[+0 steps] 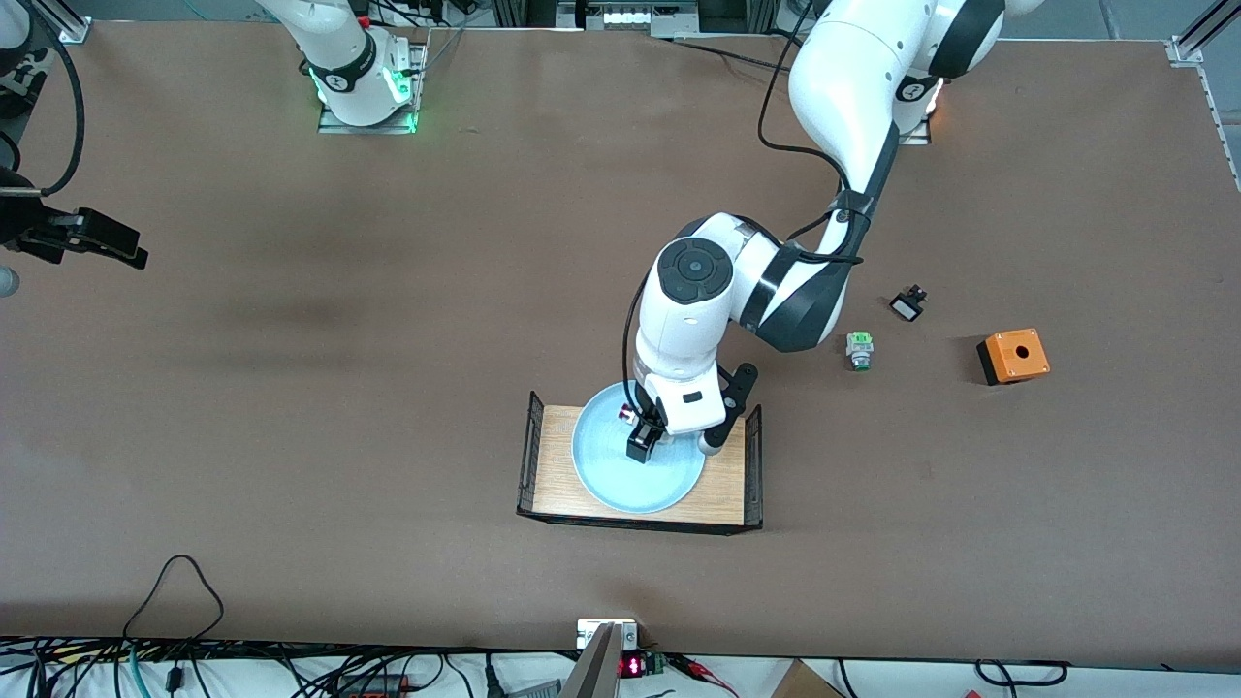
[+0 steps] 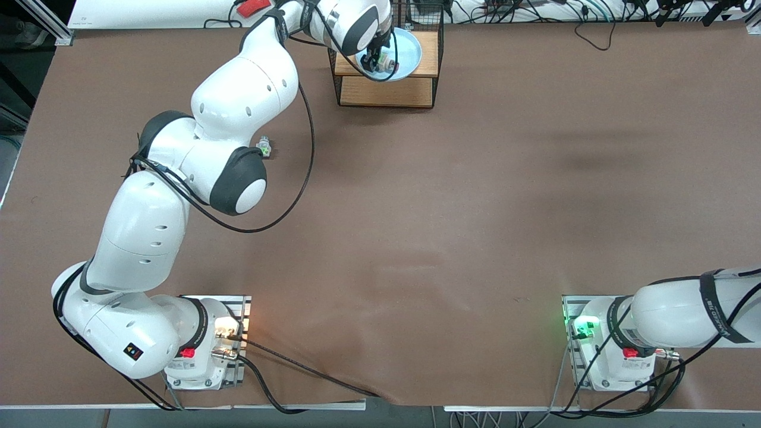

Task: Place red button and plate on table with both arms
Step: 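Lower the left gripper and grasp the green button, then lift the button and carry it toward the orange box, then lower the button onto the table and open the left gripper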

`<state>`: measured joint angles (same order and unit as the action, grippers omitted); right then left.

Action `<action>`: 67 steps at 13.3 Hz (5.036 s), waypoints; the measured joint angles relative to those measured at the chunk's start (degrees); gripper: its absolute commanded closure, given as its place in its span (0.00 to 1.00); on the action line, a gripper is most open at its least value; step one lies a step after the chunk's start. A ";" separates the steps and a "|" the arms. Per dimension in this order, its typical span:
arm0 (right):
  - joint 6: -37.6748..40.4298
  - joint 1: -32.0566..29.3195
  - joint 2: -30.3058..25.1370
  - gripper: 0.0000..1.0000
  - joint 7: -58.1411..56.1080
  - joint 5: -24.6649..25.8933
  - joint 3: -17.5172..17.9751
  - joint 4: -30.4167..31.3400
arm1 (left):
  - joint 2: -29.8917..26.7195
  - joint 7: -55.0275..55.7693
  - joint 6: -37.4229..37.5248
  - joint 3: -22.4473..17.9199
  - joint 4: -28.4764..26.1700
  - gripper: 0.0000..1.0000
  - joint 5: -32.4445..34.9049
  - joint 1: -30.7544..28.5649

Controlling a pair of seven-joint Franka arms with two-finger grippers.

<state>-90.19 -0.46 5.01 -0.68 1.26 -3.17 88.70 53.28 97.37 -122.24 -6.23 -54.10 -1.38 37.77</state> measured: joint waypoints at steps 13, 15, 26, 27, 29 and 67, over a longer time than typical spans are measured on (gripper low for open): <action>-0.02 0.00 0.00 0.00 0.00 0.00 0.00 0.00 | -3.19 0.09 3.84 -3.71 2.74 1.00 0.01 1.05; -0.03 0.00 0.00 0.00 0.00 0.00 0.00 0.00 | -5.65 -0.53 6.78 -3.97 2.97 1.00 0.00 0.21; -1.39 0.05 0.00 0.00 0.00 -0.01 0.06 0.00 | -13.14 -34.84 20.55 -4.07 -0.43 1.00 -5.48 -10.36; -1.46 0.06 0.00 0.00 0.00 -0.01 0.09 0.00 | -14.06 -37.94 20.71 -4.08 -2.26 1.00 -5.58 -11.35; -1.45 0.32 0.00 0.00 0.00 -0.02 0.13 0.00 | -16.00 -44.50 20.92 -4.08 -6.34 1.00 -5.65 -13.31; 1.69 3.70 0.00 0.00 2.32 -3.34 0.43 -0.14 | -13.34 -103.81 -12.38 -4.04 -44.47 0.00 -12.95 -30.29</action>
<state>-88.50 3.24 5.01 1.65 -2.07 -2.74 88.56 39.94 -6.44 -134.62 -10.27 -98.57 -14.33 7.47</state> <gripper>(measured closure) 0.000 0.529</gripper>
